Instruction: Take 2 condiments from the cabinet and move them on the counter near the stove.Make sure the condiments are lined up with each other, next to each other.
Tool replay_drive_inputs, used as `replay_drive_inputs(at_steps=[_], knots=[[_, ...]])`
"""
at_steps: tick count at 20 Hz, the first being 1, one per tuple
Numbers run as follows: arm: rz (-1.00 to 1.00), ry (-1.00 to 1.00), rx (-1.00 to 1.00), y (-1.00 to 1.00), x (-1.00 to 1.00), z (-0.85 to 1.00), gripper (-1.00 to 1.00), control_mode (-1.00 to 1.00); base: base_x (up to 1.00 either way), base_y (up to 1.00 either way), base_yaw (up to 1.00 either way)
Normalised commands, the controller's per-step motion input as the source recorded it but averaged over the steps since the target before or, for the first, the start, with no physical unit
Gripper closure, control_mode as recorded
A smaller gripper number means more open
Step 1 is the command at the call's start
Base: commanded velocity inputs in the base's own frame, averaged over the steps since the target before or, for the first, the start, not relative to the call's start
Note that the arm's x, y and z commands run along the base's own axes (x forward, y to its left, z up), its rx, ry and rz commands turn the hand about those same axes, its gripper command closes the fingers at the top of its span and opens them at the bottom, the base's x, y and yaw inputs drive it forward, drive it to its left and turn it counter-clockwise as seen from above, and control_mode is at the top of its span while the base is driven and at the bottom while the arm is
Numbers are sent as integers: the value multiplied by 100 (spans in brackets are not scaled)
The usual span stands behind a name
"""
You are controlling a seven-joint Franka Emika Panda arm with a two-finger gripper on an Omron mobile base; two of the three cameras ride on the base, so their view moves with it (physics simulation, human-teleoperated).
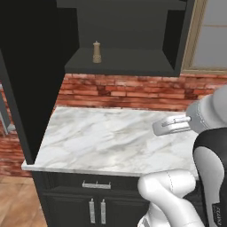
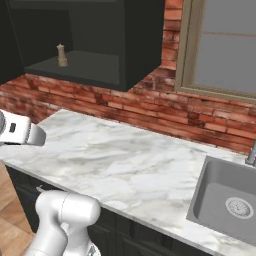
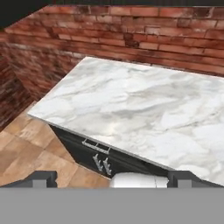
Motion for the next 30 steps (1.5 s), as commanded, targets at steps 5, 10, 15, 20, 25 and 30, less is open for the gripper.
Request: replay_drive_inputs(at_steps=[5, 10, 15, 20, 25, 30], knots=[[0, -16, -4, 31, 12, 55, -100, -100, 0, 0, 0], [0, -10, -8, 19, 26, 55, -100, -100, 0, 0, 0], [5, -9, -6, 0, 49, 41, -100, -100, 0, 0, 0], [7, -6, -6, 0, 69, 13, -100, -100, 0, 0, 0], [3, -15, -8, 0, 73, 0, -100, -100, 0, 0, 0], [0, -14, -1, 2, 66, 0, -100, -100, 0, 0, 0]])
